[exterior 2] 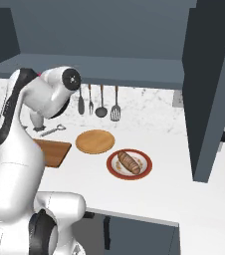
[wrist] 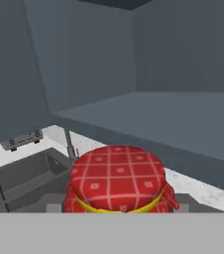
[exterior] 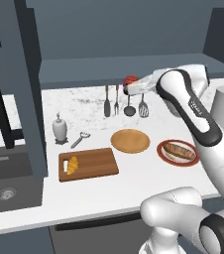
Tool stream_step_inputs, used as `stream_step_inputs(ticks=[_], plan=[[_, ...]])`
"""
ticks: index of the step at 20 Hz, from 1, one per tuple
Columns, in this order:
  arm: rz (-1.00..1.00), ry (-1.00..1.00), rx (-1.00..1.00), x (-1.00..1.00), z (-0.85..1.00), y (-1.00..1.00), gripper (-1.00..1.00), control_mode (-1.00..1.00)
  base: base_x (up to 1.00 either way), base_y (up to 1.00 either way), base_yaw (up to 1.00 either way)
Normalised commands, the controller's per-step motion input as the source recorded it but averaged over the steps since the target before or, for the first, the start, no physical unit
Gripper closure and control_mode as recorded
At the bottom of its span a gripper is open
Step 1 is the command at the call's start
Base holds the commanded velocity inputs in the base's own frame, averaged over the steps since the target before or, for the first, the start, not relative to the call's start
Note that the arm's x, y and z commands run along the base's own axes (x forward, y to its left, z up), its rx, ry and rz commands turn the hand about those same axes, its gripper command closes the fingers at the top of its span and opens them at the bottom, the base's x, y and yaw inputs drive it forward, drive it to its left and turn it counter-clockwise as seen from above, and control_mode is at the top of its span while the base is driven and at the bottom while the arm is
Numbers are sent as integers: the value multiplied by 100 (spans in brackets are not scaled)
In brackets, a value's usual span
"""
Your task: From the different types of pastries on the counter, select a croissant and place it on the cutting board. Then retrieve a jar of jam from the cabinet and place it alongside the croissant on the cutting board.
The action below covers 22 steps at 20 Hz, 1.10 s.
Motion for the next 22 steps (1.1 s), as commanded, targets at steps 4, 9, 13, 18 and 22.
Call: stream_step_inputs(ticks=[4, 9, 13, 18, 22], plan=[[31, 0, -2, -68, -79, 8, 100, -100, 0, 0, 0], [25, 1, -9, -17, -92, 19, 100, -100, 0, 0, 0], [17, 0, -7, 9, -94, 33, 100, -100, 0, 0, 0], [16, 0, -1, 21, -79, 16, 100, -100, 0, 0, 0], [17, 0, 0, 17, -74, 11, 100, -100, 0, 0, 0]])
